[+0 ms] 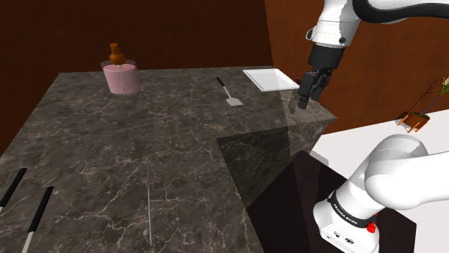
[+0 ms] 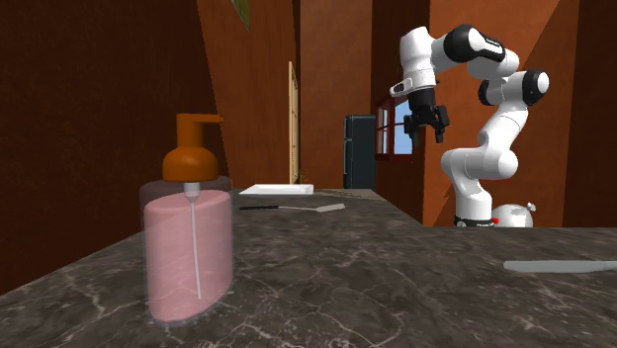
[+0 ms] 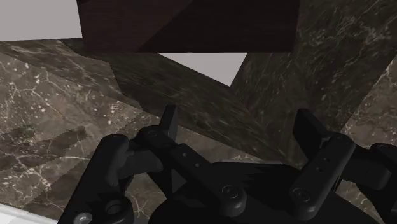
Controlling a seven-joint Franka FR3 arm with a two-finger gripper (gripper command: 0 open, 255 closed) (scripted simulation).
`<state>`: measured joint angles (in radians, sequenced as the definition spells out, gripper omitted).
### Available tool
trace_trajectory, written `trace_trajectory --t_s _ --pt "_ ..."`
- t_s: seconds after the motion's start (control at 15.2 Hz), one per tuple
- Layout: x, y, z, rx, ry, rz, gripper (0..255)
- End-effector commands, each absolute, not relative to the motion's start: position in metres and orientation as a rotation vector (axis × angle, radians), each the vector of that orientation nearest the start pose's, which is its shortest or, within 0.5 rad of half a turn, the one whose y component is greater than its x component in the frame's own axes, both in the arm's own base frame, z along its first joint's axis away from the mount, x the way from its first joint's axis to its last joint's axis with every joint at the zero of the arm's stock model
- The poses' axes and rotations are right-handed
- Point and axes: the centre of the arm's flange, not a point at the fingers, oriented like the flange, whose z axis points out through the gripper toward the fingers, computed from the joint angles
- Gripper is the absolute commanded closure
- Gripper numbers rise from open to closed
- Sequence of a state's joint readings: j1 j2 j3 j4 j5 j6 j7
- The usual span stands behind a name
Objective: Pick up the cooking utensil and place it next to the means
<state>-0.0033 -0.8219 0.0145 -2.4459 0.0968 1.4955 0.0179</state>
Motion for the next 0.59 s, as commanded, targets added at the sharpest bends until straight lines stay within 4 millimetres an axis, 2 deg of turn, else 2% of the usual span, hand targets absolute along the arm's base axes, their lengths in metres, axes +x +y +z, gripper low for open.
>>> trace_trajectory --t_s 0.0,0.53 --pt "0.286 0.015 0.554 -3.051 0.017 0.198 0" --pt "0.377 0.015 0.517 -3.073 0.177 0.128 0"
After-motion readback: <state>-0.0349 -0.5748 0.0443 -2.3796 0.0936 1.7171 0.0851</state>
